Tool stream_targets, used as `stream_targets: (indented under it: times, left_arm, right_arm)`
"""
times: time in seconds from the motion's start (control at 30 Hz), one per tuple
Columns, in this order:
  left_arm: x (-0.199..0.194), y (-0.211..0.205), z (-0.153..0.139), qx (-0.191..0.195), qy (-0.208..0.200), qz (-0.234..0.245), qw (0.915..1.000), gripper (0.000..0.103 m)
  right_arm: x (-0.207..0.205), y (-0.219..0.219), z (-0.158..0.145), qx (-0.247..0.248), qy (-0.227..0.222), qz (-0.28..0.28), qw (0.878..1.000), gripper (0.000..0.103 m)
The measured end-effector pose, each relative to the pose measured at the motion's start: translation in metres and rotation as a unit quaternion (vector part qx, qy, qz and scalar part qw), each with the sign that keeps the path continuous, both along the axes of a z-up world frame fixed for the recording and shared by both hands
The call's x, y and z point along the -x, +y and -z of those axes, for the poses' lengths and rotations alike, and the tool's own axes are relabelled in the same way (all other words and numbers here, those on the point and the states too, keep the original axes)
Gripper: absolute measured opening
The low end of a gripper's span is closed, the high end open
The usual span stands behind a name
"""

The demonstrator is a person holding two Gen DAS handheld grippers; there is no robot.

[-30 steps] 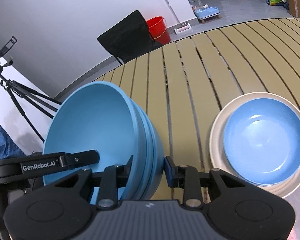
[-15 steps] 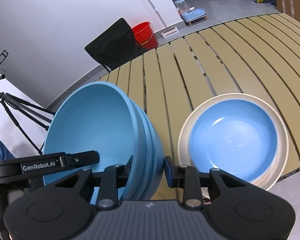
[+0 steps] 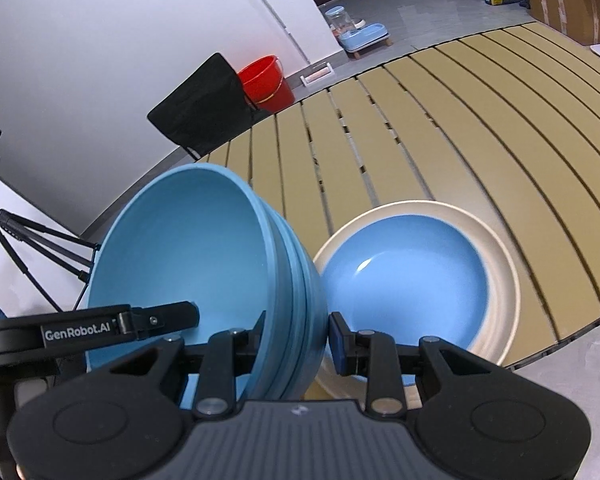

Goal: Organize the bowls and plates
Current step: 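Carry the light-blue bowl stack with both grippers toward the cream plate stack, then lower the bowl stack onto the plate stack with both grippers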

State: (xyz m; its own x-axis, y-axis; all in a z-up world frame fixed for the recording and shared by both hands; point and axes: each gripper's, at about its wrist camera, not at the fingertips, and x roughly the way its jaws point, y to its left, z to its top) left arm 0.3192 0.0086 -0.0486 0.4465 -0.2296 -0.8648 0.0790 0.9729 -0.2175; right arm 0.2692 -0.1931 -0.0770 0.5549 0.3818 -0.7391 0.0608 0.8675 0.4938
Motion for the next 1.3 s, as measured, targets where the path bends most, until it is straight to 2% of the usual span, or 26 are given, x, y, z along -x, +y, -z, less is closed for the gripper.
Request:
stream_targets:
  times: [0.63,1.3]
  left_arm:
    - [-0.016,-0.07,0.012,-0.006,0.011,0.027,0.9996,0.033]
    - [-0.023,-0.098,0.03,-0.013,0.03,0.024,0.9992,0.033]
  right_arm:
    - [0.007,-0.064,0.004,0.011,0.011,0.032,0.999,0.028]
    - [-0.011,-0.092,0.023,0.01,0.034,0.036,0.999,0.028]
